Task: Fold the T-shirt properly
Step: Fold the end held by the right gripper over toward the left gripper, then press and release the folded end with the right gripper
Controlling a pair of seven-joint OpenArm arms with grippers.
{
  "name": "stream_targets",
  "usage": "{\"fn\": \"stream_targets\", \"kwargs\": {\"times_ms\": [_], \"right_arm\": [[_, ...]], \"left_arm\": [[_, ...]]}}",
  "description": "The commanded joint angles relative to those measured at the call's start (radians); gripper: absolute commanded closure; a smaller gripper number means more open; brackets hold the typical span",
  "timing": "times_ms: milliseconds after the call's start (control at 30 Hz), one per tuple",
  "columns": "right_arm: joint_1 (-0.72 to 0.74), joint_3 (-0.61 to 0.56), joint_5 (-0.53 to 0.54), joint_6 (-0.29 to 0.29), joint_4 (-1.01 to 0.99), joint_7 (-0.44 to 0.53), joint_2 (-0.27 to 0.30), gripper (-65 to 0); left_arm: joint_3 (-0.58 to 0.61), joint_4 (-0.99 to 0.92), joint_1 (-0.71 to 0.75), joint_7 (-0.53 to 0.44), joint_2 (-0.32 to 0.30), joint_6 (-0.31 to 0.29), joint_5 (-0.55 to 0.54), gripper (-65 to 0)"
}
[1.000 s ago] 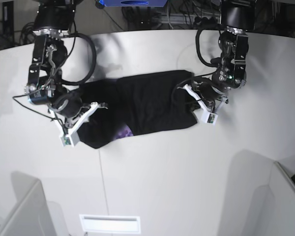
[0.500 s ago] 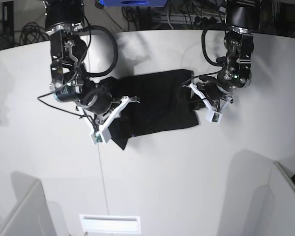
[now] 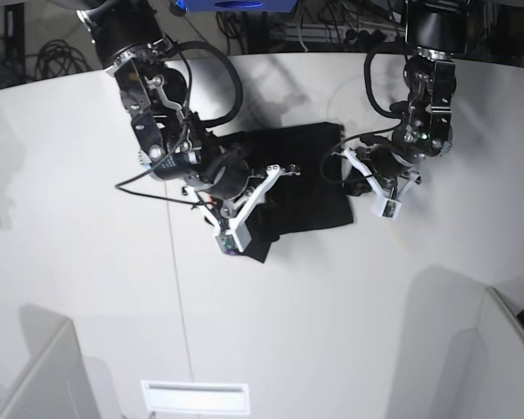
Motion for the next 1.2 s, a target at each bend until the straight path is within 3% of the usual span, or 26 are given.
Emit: {"fn": "stream_targets", "kwargs": {"times_ms": [0,267,600,933,967,1033,1167], "right_arm": [[0.023,-0.008,0.011,-0.005,0.007,0.029,-0.015,0.0],[0.055,-0.025,0.009,0.001,-0.134,0.061,-0.1,0.0],[0.089,-0.057,0.011,-0.001,-0.298,0.189,-0.104,0.0],[0.089,-0.057,0.014,0.001,-0.306,0.192,-0.138,0.0],[0.089,-0.057,0.014,0.001,-0.306,0.189,-0.14,-1.7],[0.087,-0.057,0.014,0.001,-0.304,0.163,-0.144,-13.7],[0.087,-0.057,0.014,0.001,-0.292,0.126,-0.144,-27.6]], "left_arm": [[-0.002,0.001,0.005,0.047,-0.011,0.017,0.032,0.0],[-0.086,0.074,0.063,0.047,-0.006,0.017,0.032,0.0],[-0.287,0.136,0.169,0.047,-0.011,0.01,0.026,0.0],[-0.358,0.132,0.204,0.047,-0.012,0.01,0.026,0.0],[-0.358,0.132,0.204,0.047,-0.012,0.01,0.026,0.0],[-0.355,0.131,0.204,0.047,-0.028,0.01,0.026,0.0],[-0.357,0.128,0.204,0.047,-0.034,0.01,0.026,0.0]]}}
